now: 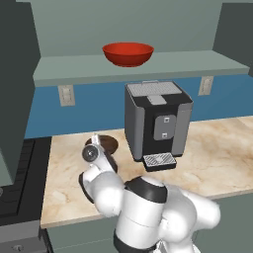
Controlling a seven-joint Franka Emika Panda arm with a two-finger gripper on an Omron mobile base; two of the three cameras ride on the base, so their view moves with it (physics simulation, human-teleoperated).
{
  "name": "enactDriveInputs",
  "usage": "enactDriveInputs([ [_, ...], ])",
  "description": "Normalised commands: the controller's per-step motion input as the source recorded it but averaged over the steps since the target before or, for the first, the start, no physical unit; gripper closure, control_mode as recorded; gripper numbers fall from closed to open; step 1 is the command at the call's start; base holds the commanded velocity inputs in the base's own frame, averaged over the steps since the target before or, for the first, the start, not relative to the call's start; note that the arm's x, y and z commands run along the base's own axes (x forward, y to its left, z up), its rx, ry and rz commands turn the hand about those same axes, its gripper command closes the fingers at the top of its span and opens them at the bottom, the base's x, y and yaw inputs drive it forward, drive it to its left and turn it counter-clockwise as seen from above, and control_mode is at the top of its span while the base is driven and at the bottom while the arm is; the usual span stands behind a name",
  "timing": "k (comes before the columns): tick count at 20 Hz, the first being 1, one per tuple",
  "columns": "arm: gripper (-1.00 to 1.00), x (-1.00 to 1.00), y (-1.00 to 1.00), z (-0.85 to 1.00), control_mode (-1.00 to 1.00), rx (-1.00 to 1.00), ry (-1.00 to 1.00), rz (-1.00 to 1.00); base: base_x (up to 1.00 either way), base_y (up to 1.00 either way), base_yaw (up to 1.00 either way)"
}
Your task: Pick up the bowls on the counter and stack them on top of one another in the open cabinet. Place the smaller bowl on top of the larger bowl.
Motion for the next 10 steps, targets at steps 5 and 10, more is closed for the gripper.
enactDriveInputs([
  [5, -1.0, 0.33, 0.28, -0.22, -1.0, 0.04, -0.01, -0.08, 0.0, 0.0, 0.0],
  [10, -1.0, 0.32, 0.27, -0.25, -1.0, 0.05, 0.0, -0.08, 0.0, 0.0, 0.0],
])
